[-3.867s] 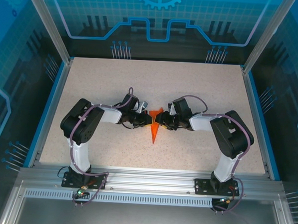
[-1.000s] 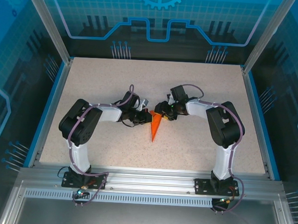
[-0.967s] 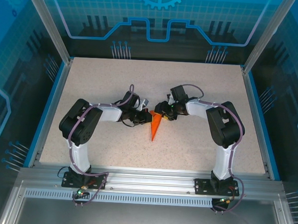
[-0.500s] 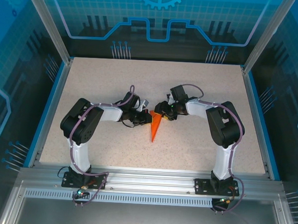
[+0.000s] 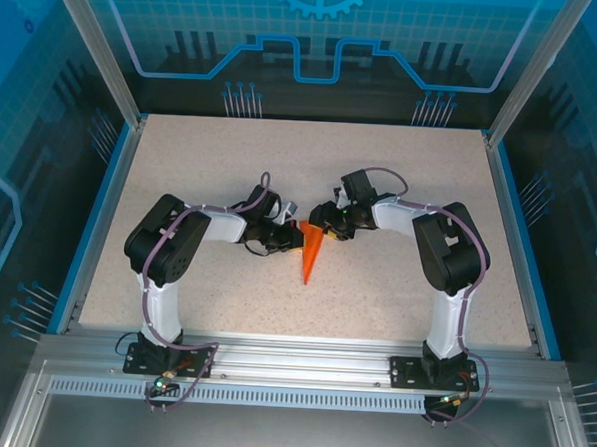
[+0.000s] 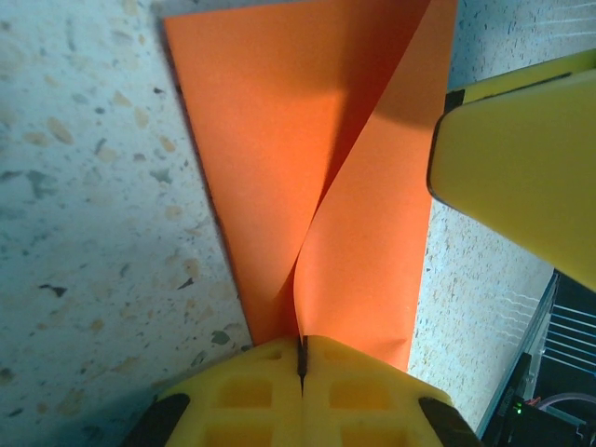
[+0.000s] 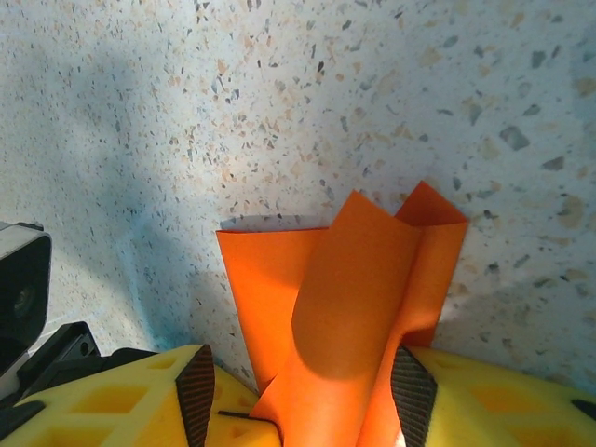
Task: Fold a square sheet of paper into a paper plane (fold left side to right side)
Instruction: Fold the wing for the fifth time at the center of the table.
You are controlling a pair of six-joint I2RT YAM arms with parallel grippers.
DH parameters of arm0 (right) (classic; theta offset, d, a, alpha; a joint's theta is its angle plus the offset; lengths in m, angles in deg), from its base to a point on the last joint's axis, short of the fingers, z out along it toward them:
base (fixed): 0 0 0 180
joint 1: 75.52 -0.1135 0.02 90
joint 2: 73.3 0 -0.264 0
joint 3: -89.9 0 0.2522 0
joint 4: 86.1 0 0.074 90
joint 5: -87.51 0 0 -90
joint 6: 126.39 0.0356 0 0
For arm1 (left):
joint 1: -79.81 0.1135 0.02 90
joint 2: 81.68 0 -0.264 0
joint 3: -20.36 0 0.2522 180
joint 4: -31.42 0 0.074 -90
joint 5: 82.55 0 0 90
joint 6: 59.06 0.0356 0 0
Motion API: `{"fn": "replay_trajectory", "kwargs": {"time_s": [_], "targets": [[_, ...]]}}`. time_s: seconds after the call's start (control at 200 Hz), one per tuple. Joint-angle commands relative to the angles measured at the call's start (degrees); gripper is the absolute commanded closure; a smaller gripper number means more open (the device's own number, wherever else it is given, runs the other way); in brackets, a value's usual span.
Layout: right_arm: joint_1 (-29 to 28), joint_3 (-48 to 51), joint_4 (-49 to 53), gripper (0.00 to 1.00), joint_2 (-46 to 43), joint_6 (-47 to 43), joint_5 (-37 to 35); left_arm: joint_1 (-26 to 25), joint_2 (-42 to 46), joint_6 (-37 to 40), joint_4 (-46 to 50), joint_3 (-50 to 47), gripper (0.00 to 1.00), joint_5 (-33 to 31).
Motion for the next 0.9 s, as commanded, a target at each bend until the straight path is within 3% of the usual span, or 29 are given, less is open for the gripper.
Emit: {"fn": "replay_trajectory", "kwargs": {"time_s": [0.0, 0.165, 0.355, 0.435, 0.725, 0.895], "targets": [[-0.5, 0.6, 0.9, 0.42, -1.1, -0.8, -0.7, 0.1, -2.3, 1.7, 2.3, -0.1, 0.97, -1.1], [0.4, 2.1, -2.3, 0.36, -4.1, -0.1, 0.5, 0.1, -2.3, 1.9, 3.1, -0.1, 0.98, -1.5], [1.0, 3.8, -2.0, 0.39, -6.6, 0.0, -0.3, 0.2, -2.2, 1.8, 3.0, -0.2, 0.98, -1.6], [1.0, 4.2, -2.3, 0.46, -6.9, 0.0, 0.1, 0.1, -2.2, 1.8, 2.8, -0.3, 0.98, -1.5], [-0.4, 3.2, -1.6, 0.90, -5.5, -0.4, 0.6, 0.1, -2.0, 2.1, 3.2, -0.2, 0.98, -1.7], [-1.0, 2.7, -0.3, 0.98, -3.6, -0.8, 0.5, 0.2, -1.9, 2.0, 3.2, -0.2, 0.98, -1.8]]}}
